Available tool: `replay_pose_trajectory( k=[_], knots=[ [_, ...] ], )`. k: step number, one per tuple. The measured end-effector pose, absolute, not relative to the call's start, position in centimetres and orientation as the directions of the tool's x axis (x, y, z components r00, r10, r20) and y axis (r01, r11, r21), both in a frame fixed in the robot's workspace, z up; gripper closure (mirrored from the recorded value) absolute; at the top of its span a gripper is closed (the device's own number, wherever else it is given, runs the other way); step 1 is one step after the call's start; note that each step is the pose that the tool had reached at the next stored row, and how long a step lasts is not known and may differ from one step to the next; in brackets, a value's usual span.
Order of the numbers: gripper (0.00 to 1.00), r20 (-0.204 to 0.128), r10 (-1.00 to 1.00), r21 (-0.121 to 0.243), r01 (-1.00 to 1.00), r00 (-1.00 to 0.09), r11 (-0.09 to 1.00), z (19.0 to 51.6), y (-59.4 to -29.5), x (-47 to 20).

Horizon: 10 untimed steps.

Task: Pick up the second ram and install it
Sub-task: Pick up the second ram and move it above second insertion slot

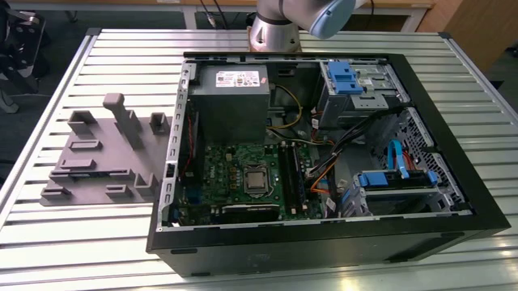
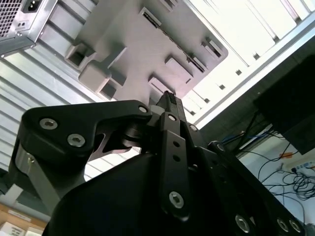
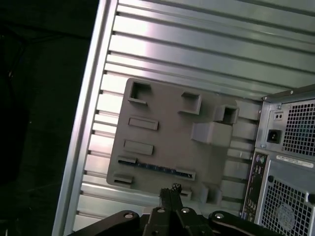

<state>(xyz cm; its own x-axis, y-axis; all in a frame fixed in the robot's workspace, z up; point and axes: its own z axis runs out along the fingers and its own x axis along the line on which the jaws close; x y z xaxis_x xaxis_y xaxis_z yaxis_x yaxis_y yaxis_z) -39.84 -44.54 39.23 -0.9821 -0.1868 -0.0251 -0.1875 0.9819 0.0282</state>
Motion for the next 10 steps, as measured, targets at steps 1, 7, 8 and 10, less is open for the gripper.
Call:
replay_pose_trajectory(
  k=[1,7,8,10],
  knots=[
    [0.89,-0.025,-0.199,0.028,-0.200,-0.980,0.979,39.22,-44.54,-39.85],
    [0.89,-0.025,-0.273,0.026,-0.274,-0.962,0.961,39.20,-44.54,-39.90],
    [0.89,-0.025,-0.285,0.026,-0.286,-0.958,0.958,39.20,-44.54,-39.91],
    [0.89,-0.024,-0.308,0.025,-0.309,-0.951,0.951,39.20,-44.54,-39.93]
  ],
)
